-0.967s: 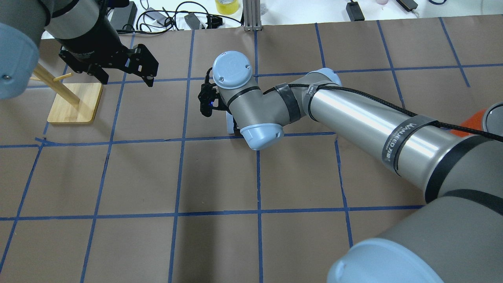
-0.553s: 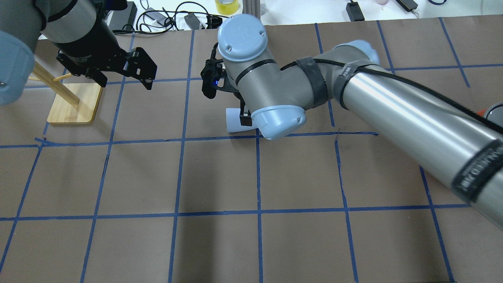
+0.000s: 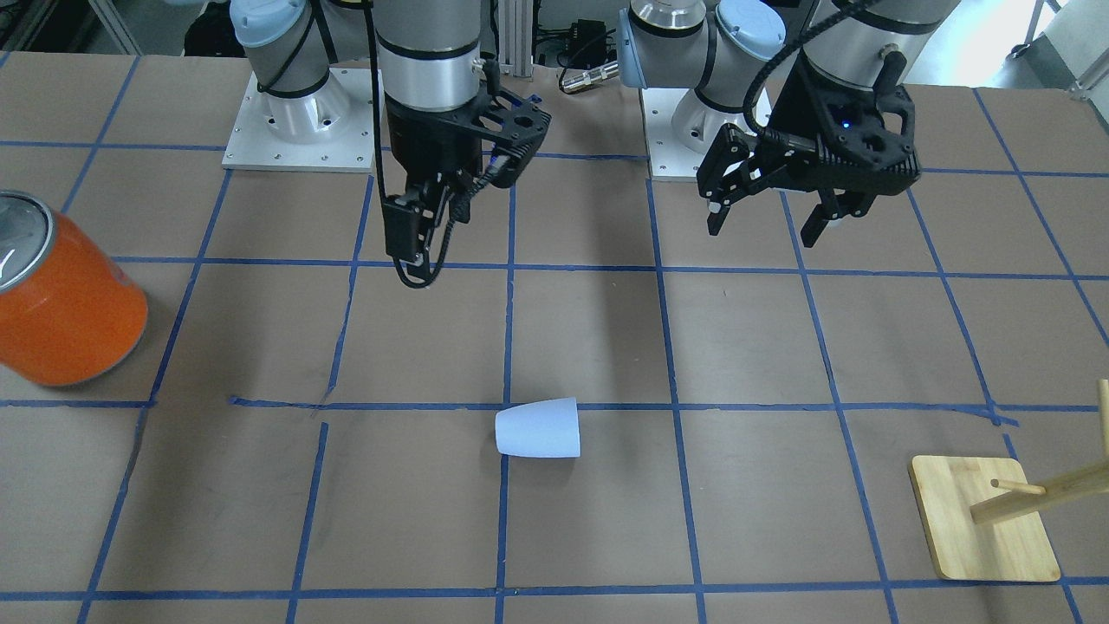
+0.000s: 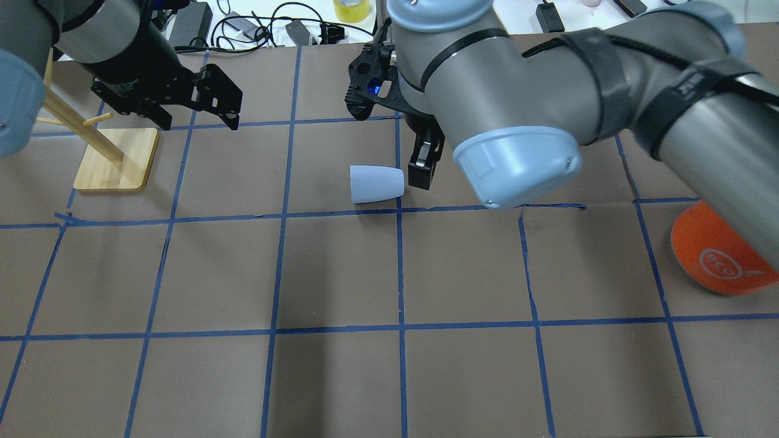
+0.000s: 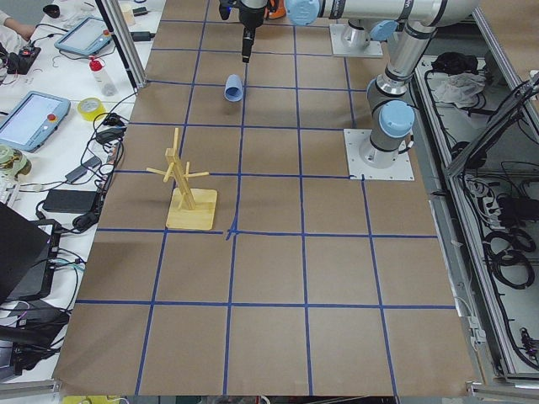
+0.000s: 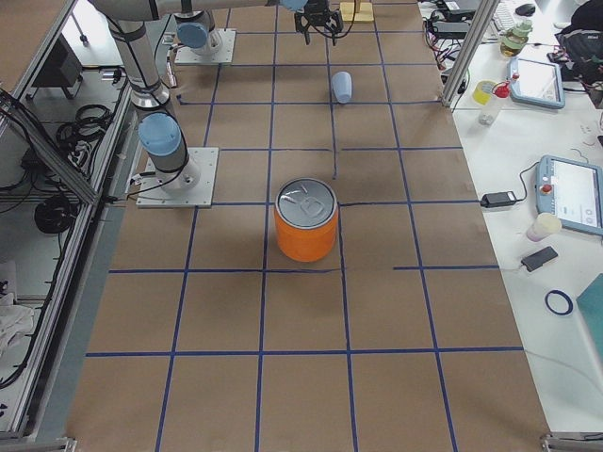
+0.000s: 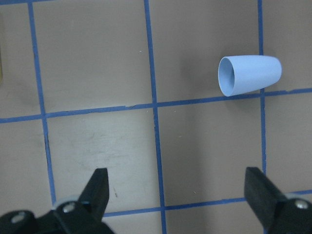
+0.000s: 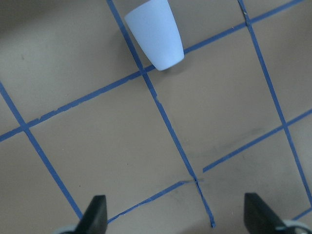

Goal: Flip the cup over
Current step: 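Release the cup lying on its side and raise the right gripper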

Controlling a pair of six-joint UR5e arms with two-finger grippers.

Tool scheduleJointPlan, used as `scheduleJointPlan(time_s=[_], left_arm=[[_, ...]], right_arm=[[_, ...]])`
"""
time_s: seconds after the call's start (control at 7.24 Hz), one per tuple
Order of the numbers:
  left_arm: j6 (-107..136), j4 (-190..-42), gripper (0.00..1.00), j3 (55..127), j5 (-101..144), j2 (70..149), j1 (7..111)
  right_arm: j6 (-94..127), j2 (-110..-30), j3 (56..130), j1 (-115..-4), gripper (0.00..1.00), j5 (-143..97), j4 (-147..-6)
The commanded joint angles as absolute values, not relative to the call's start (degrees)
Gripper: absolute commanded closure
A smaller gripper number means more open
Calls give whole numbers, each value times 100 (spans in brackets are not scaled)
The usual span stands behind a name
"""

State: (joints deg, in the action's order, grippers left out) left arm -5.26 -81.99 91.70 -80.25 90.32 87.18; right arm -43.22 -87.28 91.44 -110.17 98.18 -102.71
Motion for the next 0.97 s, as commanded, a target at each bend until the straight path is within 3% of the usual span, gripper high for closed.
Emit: scheduleJointPlan(time_s=[0.0, 0.41, 0.83], left_arm=[[-440, -7529, 0, 9481, -7159, 9700, 8675], [17, -6770, 0, 9799, -5831, 10456, 8666], [97, -6331, 0, 9984, -5010, 11133, 8631]], right_arm=[[-3485, -8938, 9071, -10620, 0, 9914, -10134], [-2730, -9657, 9140, -9583, 0, 9845, -9356], [-211, -9729, 9149, -9554, 0, 9426, -9360]])
